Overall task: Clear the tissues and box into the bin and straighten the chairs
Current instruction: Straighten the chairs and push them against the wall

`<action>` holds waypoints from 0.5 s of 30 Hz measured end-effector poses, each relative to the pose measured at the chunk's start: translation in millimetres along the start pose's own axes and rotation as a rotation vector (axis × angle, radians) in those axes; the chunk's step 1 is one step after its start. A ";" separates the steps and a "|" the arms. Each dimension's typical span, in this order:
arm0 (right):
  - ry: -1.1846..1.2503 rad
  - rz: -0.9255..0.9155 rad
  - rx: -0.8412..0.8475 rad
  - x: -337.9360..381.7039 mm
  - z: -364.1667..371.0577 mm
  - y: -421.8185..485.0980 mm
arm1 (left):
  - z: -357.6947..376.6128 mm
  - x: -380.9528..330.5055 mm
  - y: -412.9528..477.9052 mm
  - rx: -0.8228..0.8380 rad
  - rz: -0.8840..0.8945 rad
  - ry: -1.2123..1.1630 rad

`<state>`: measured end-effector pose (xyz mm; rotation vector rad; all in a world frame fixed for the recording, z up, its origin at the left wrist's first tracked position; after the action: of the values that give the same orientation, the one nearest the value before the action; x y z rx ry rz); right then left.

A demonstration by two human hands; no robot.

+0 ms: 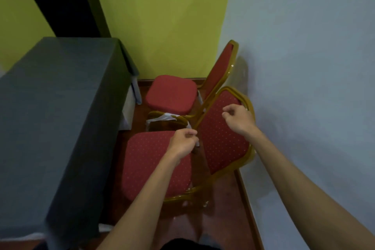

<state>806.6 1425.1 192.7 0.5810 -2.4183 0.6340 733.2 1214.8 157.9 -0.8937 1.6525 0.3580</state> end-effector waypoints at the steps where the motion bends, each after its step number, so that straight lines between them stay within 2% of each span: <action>1: -0.001 0.003 -0.008 -7.6 -7.1 5.6 | 10.0 -1.4 3.5 0.030 0.002 0.010; 4: 0.028 0.044 -0.053 -29.9 -27.9 22.1 | 37.6 -10.1 19.1 0.103 0.023 0.049; 7: 0.023 0.076 -0.219 -48.2 -46.1 41.4 | 62.5 -18.8 33.6 0.116 0.055 0.076; 9: 0.038 0.105 -0.255 -56.7 -51.5 58.4 | 82.3 -21.4 41.4 0.119 0.084 0.123; 11: 0.053 0.155 -0.140 -63.8 -48.9 80.7 | 108.9 -22.3 47.4 0.147 0.079 0.166; 15: 0.187 0.229 0.246 -75.5 -38.3 121.0 | 170.0 -21.9 55.8 0.170 0.006 0.213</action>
<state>814.8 1561.7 137.2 0.3246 -2.2625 1.0456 812.8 1371.3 116.8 -0.8200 1.8512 0.1263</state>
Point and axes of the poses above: each hand's wrist, its own y-axis towards the middle knuckle, its own z-axis out of the palm, x = y × z, the point moved 4 cm from there along y, towards the middle knuckle, and after that the axes turned 14 degrees about z, right-handed, at the moved point
